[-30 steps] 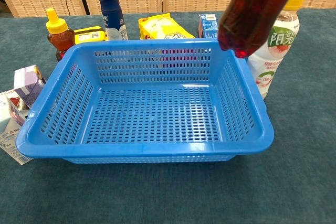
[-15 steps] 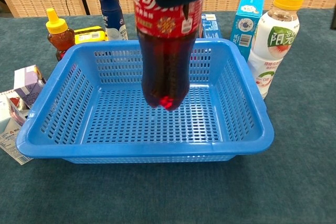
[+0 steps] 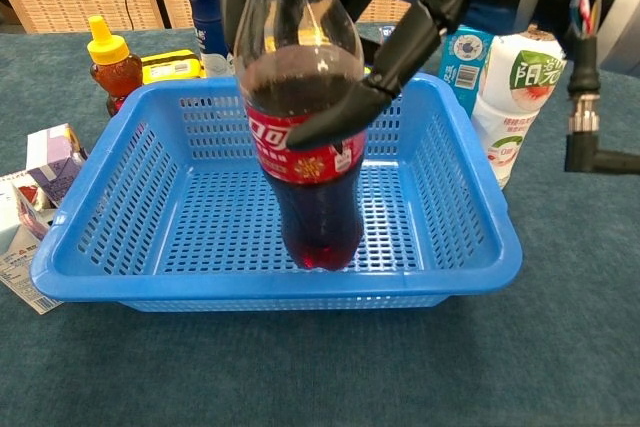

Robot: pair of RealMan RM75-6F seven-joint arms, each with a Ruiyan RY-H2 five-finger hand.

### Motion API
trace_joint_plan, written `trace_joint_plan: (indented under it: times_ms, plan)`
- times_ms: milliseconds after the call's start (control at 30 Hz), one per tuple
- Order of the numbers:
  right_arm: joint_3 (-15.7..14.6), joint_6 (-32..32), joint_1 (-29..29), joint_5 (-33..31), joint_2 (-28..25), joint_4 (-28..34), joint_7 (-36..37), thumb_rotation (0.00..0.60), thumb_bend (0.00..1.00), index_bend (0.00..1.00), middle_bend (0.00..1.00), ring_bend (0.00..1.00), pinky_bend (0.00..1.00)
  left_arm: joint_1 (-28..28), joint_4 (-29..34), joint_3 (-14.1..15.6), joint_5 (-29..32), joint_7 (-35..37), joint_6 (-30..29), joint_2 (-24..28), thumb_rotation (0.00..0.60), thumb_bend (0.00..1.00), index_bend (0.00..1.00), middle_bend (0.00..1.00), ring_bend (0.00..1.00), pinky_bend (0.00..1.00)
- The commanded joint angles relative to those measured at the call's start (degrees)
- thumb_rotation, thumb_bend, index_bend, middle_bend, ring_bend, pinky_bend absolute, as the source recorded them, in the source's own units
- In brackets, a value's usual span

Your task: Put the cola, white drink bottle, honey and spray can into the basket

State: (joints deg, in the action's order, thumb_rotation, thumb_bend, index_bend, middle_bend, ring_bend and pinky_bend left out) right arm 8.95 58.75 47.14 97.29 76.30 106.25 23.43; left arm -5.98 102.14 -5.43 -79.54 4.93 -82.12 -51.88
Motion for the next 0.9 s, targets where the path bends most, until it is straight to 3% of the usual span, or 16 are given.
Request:
trace_joint_plan:
  times_ms: [33,100,233,367,500,667,800,900]
  plan:
    - [-1.69,1.04,-0.35,1.91,1.01,-2.69,-2.08,0.6,0.92,0.57,0.59,0.59,0.78,0.02,0.03,0.07,-0.1,-0.05,-0.02,-0.01,0.6,0.06,0.0,0.0,0.0,0.0]
    - [-2.69,1.98,-0.71,3.25,1.33,-4.21,-3.43,0.6,0.91,0.55,0.56,0.55,0.76,0.01,0.03,0.15,-0.25,-0.03,0.02,0.0,0.6,0.06,0.0,0.0,0.0,0.0]
    - [-4.62,2.69,-1.19,4.55,0.31,-4.72,-3.15,0.6,0.84,0.36,0.36,0.37,0.6,-0.01,0.13,0.13,-0.15,-0.23,0.0,-0.05,0.6,0.06,0.0,0.0,0.0,0.0]
    - [-5.74,3.42,-1.56,5.4,-1.2,-4.48,-3.65,0.6,0.83,0.21,0.22,0.26,0.52,-0.06,0.3,0.33,-0.46,-0.44,0.13,-0.03,0.6,0.06,0.0,0.0,0.0,0.0]
    - [-5.95,4.27,-2.06,4.92,-3.32,-2.7,-3.32,0.6,0.81,0.03,0.03,0.06,0.31,-0.04,0.34,0.4,-0.57,-0.35,0.09,-0.01,0.6,0.06,0.0,0.0,0.0,0.0]
    - [-5.24,8.11,-3.58,5.02,-5.97,-0.17,-3.18,0.6,0.78,0.0,0.0,0.0,0.24,-0.06,0.32,0.54,-0.79,-0.08,0.21,0.07,0.6,0.06,0.0,0.0,0.0,0.0]
    - [-3.92,12.38,-5.31,5.23,-8.02,1.37,-4.32,0.6,0.61,0.0,0.0,0.0,0.23,-0.02,0.31,0.63,-0.95,0.07,0.18,0.1,0.6,0.06,0.0,0.0,0.0,0.0]
    - [-2.27,15.59,-7.04,3.26,-9.38,2.79,-5.04,0.6,0.31,0.0,0.0,0.0,0.17,-0.01,0.43,0.81,-1.4,0.27,0.15,0.12,0.6,0.06,0.0,0.0,0.0,0.0]
